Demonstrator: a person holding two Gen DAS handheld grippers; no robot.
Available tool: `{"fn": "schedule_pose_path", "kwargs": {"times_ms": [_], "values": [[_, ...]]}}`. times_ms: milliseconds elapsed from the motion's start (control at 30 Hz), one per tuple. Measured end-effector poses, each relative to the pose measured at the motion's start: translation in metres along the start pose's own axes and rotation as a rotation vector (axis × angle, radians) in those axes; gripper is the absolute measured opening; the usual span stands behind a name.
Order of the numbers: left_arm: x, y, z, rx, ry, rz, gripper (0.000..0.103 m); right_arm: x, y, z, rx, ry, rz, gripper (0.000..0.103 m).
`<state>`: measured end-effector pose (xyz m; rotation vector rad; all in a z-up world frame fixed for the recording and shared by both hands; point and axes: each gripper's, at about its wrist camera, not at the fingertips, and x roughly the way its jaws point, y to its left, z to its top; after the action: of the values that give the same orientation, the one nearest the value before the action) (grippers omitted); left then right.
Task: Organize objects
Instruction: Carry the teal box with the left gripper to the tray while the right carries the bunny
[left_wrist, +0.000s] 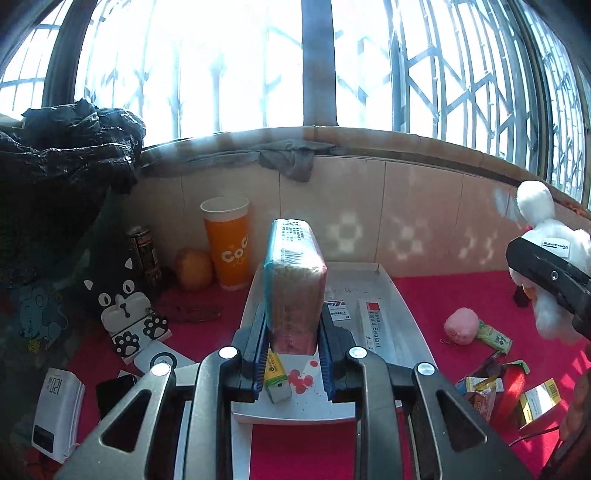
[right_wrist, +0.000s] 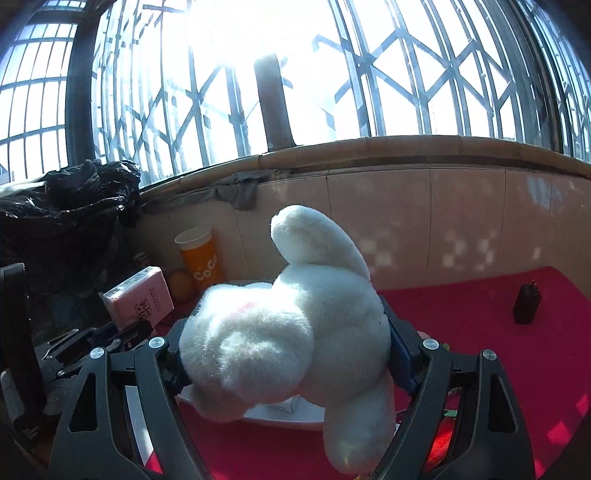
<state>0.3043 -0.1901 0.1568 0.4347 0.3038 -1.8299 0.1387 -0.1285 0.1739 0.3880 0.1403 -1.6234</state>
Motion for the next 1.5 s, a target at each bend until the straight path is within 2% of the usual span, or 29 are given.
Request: {"fn": "schedule_pose_path", "kwargs": {"times_ms": [133,333,467,667,800,900,1100,1233,1300,1500], "values": [[0.003,0.007,0.006,-0.014,-0.001,0.025,0.023,0.003,0.012,0.007,-0.008,-0.023,0.001,0.082],[0.002,0.014,0.006,-0.022,0.004,0.03,0.023,0.009,0.015,-0.003,0.0,0.003,0.004,0.082],[-0.009,0.016,0.015,-0.013,-0.03,0.063,0.023,0.008,0.021,0.008,0.008,-0.006,0.032,0.082],[-0.006,0.014,-0.006,-0.055,0.002,0.072,0.023,0.002,0.022,-0.01,-0.008,0.012,0.049,0.082],[0.001,-0.002,0.003,-0.044,0.008,0.041,0.023,-0.004,0.012,-0.006,-0.01,0.013,0.026,0.082],[0.006,-0.018,0.009,-0.019,0.002,0.009,0.023,-0.015,0.0,-0.002,0.0,-0.025,-0.013,0.082],[0.016,-0.034,0.011,0.011,0.009,-0.048,0.023,-0.017,-0.022,-0.015,0.048,-0.02,-0.089,0.082],[0.012,-0.015,0.013,-0.005,0.0,-0.009,0.023,-0.006,-0.019,-0.006,0.065,-0.005,-0.078,0.082],[0.008,0.002,0.004,-0.031,0.013,0.023,0.023,0.003,-0.011,-0.004,0.062,0.002,-0.053,0.082],[-0.006,0.04,-0.026,-0.142,0.034,0.087,0.023,0.039,0.023,-0.013,0.025,0.092,0.05,0.082]]}}
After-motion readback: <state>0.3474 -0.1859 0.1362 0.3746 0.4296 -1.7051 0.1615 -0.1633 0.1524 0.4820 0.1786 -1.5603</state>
